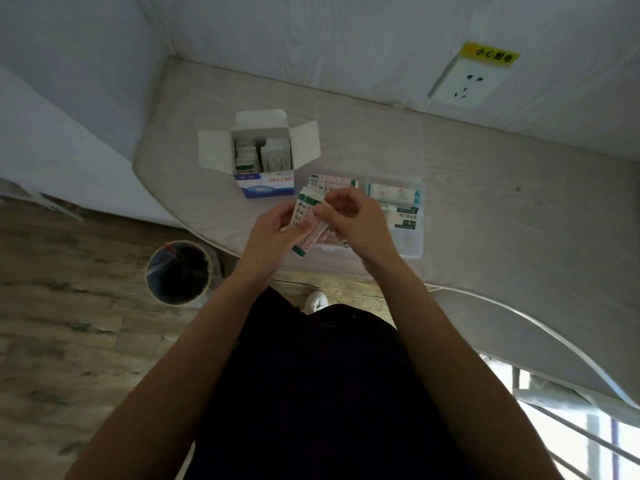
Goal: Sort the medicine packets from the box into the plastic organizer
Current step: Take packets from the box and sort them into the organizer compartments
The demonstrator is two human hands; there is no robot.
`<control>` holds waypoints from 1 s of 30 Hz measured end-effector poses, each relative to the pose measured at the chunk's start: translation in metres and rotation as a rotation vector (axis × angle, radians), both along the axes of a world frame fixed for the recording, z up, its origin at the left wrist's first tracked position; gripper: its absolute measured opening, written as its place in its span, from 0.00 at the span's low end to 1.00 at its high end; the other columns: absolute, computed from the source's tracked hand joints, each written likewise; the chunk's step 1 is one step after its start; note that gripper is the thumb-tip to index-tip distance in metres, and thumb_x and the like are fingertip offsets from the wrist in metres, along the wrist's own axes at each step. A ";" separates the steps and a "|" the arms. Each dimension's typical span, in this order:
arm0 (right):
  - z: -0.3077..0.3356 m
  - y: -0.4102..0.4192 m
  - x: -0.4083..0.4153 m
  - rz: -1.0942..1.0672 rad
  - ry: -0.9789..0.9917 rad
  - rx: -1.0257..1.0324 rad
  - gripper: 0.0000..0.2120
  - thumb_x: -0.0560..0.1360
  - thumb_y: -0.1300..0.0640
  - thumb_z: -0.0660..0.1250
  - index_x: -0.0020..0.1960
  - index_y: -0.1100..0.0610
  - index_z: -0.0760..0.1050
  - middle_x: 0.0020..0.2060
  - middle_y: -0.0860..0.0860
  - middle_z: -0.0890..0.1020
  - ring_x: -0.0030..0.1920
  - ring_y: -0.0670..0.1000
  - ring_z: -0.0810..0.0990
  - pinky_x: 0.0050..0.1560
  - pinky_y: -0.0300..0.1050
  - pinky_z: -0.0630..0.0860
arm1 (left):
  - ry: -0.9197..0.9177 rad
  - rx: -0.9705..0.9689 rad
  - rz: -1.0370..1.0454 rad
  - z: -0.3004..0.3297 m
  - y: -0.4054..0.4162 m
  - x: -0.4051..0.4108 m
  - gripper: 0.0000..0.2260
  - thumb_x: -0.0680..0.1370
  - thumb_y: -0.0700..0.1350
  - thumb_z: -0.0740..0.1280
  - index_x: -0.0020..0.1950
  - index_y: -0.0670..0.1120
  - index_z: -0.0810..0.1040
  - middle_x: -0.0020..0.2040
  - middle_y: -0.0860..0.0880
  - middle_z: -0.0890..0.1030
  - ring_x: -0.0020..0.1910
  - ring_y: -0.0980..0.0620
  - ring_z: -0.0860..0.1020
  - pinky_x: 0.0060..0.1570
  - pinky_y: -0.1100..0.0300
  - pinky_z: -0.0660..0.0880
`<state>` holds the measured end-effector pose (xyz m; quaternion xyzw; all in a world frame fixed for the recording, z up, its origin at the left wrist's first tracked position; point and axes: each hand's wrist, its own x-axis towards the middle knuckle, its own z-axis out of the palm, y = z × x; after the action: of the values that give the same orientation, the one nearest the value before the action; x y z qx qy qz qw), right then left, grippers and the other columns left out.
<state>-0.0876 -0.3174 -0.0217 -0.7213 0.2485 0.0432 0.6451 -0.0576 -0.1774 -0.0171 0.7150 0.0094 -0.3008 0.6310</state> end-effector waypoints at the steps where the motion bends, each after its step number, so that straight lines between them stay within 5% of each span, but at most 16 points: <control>1: 0.001 0.000 -0.001 -0.024 -0.001 0.032 0.06 0.71 0.61 0.72 0.44 0.55 0.75 0.38 0.50 0.79 0.34 0.45 0.77 0.31 0.31 0.72 | 0.000 -0.001 -0.003 0.000 -0.001 0.000 0.07 0.77 0.41 0.66 0.52 0.52 0.77 0.48 0.50 0.82 0.46 0.53 0.82 0.44 0.62 0.79; 9: 0.007 -0.005 -0.012 -0.070 -0.046 0.140 0.05 0.72 0.65 0.71 0.46 0.61 0.76 0.40 0.58 0.80 0.26 0.40 0.76 0.26 0.32 0.71 | 0.052 -0.020 0.060 0.001 0.000 -0.004 0.08 0.77 0.42 0.66 0.49 0.55 0.78 0.40 0.56 0.83 0.39 0.60 0.82 0.38 0.62 0.79; 16: 0.004 -0.004 -0.019 0.035 -0.058 0.070 0.10 0.70 0.64 0.72 0.50 0.58 0.76 0.42 0.52 0.82 0.32 0.42 0.79 0.30 0.35 0.74 | 0.050 -0.017 0.097 -0.001 0.005 -0.008 0.14 0.71 0.41 0.73 0.56 0.46 0.78 0.48 0.47 0.83 0.44 0.53 0.83 0.40 0.62 0.79; 21: -0.001 -0.006 -0.023 0.027 -0.022 0.023 0.11 0.71 0.62 0.72 0.52 0.61 0.76 0.42 0.54 0.82 0.33 0.44 0.78 0.30 0.35 0.73 | 0.047 -0.026 0.087 0.000 0.004 -0.014 0.06 0.75 0.44 0.68 0.51 0.53 0.78 0.43 0.51 0.84 0.40 0.57 0.83 0.37 0.65 0.78; 27: -0.003 -0.015 -0.030 0.010 0.004 0.064 0.03 0.75 0.62 0.68 0.47 0.62 0.78 0.38 0.54 0.81 0.31 0.41 0.77 0.31 0.34 0.74 | 0.051 0.027 0.164 -0.006 0.006 -0.014 0.07 0.77 0.41 0.66 0.53 0.49 0.78 0.44 0.53 0.83 0.40 0.59 0.82 0.39 0.64 0.79; 30: -0.005 -0.025 -0.033 -0.071 -0.007 0.120 0.02 0.75 0.64 0.67 0.46 0.59 0.74 0.46 0.58 0.81 0.34 0.47 0.82 0.35 0.36 0.77 | 0.022 0.126 0.195 -0.015 0.018 -0.011 0.06 0.77 0.42 0.65 0.53 0.50 0.77 0.48 0.51 0.82 0.46 0.56 0.82 0.48 0.56 0.79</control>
<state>-0.1202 -0.3428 -0.0268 -0.6721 0.2687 0.0328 0.6893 -0.0684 -0.1599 -0.0319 0.7455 0.1047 -0.2447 0.6110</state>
